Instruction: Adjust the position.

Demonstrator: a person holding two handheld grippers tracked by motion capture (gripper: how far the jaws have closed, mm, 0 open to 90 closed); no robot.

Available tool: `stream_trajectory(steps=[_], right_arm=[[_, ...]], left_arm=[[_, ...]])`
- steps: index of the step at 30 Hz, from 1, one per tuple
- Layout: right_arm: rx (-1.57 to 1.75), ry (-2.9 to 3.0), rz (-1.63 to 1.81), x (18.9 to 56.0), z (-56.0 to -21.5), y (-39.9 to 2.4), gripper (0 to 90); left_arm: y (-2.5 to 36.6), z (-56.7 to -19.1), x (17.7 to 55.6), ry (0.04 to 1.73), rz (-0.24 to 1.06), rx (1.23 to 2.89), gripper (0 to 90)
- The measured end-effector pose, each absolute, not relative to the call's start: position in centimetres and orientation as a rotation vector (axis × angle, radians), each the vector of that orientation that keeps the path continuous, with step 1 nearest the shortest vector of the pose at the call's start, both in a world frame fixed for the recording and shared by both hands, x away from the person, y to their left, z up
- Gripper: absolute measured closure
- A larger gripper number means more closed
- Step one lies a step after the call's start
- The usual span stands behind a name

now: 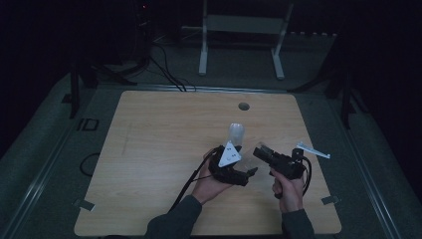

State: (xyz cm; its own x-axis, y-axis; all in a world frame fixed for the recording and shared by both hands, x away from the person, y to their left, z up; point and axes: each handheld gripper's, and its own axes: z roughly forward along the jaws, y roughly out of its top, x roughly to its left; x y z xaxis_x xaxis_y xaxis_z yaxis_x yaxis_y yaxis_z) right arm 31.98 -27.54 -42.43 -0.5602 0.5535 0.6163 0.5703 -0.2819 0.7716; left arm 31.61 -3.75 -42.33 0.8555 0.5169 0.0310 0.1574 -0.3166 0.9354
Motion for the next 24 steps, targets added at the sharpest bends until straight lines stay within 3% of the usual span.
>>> stream_trajectory(steps=[15, 24], right_arm=[[-1.439, -1.751, -2.05, 32.17, -42.88, -27.91, 41.1], [-1.415, -1.715, -2.068, 32.14, -42.88, -27.94, 41.3]], left_arm=[[-4.45, -43.01, 31.65, 0.506, 0.394, 1.846, 15.1], [-4.73, -43.33, 31.74, 0.511, 0.369, 1.835, 20.0]])
